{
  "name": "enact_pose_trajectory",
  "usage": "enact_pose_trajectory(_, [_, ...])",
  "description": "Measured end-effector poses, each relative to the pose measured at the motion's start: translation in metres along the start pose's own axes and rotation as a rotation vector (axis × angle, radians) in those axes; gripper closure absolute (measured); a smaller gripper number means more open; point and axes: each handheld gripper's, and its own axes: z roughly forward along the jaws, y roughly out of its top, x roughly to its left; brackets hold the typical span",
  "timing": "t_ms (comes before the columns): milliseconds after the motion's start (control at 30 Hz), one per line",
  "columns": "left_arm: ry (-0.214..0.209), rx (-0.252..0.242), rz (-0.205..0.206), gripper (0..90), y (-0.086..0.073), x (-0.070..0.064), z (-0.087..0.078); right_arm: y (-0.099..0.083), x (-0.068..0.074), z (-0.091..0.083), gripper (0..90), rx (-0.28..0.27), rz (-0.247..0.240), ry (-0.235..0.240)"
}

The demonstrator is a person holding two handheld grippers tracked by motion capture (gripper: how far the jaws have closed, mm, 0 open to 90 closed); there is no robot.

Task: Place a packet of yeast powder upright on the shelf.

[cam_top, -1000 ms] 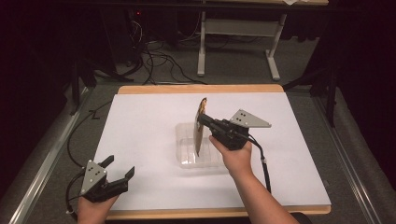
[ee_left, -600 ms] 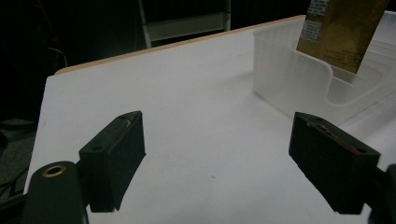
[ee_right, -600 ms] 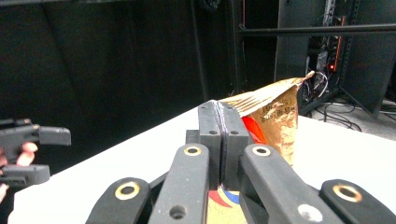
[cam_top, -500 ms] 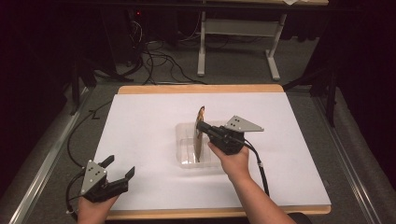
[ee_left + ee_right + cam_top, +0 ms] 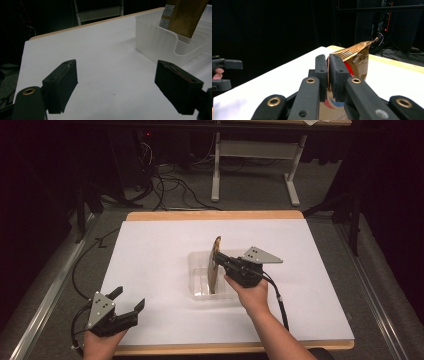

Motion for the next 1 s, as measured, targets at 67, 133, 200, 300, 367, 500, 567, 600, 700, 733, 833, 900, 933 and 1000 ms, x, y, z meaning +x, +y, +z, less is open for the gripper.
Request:
enact_pose_trajectory(67, [0.001, -0.001, -0.001, 19.0, 0.000, 0.000, 0.000, 0.001, 0.001, 0.001, 82.9, 0.003, -0.001, 0.001])
enact_pose_trajectory(133, [0.001, 0.000, 0.001, 19.0, 0.000, 0.000, 0.000, 0.003, 0.002, 0.001, 79.0, 0.006, -0.001, 0.000])
enact_pose_trajectory(200, [0.001, 0.001, -0.001, 19.0, 0.000, 0.000, 0.000, 0.005, 0.003, 0.000, 74.0, 0.004, 0.001, 0.005])
enact_pose_trajectory(300, [0.000, 0.001, -0.001, 19.0, 0.000, 0.000, 0.000, 0.008, 0.004, -0.002, 66.9, 0.000, 0.011, -0.003])
enact_pose_trajectory(367, [0.000, 0.002, 0.000, 19.0, 0.000, 0.000, 0.000, 0.010, 0.004, -0.002, 61.0, 0.002, 0.014, -0.003])
enact_pose_trajectory(500, [-0.001, 0.002, -0.005, 19.0, 0.000, 0.001, 0.000, 0.013, 0.004, -0.005, 51.6, 0.001, 0.003, -0.034])
enact_pose_trajectory(567, [-0.001, 0.003, -0.006, 19.0, -0.001, 0.001, 0.001, 0.014, 0.004, -0.006, 47.9, -0.001, -0.005, -0.042])
enact_pose_trajectory(600, [0.000, 0.004, -0.006, 19.0, -0.001, 0.001, 0.001, 0.015, 0.004, -0.006, 46.4, 0.001, -0.008, -0.047])
enact_pose_trajectory(700, [-0.003, 0.006, -0.008, 19.0, -0.001, 0.001, 0.001, 0.016, 0.004, -0.009, 43.4, 0.001, -0.013, -0.048])
enact_pose_trajectory(733, [-0.004, 0.007, -0.008, 19.0, -0.001, 0.001, 0.002, 0.017, 0.004, -0.010, 42.2, -0.003, -0.015, -0.048])
enact_pose_trajectory(833, [-0.004, 0.009, -0.007, 19.0, -0.001, 0.001, 0.002, 0.018, 0.005, -0.014, 39.8, -0.007, -0.017, -0.048])
enact_pose_trajectory(900, [-0.004, 0.009, -0.007, 19.0, -0.001, 0.001, 0.002, 0.020, 0.005, -0.017, 39.0, -0.007, -0.024, -0.048])
enact_pose_trajectory(933, [-0.003, 0.010, -0.006, 19.0, -0.001, 0.001, 0.002, 0.020, 0.005, -0.018, 38.8, -0.005, -0.025, -0.048])
enact_pose_trajectory(1000, [-0.002, 0.009, -0.007, 19.0, -0.001, 0.000, 0.002, 0.021, 0.005, -0.022, 38.7, -0.005, -0.028, -0.049])
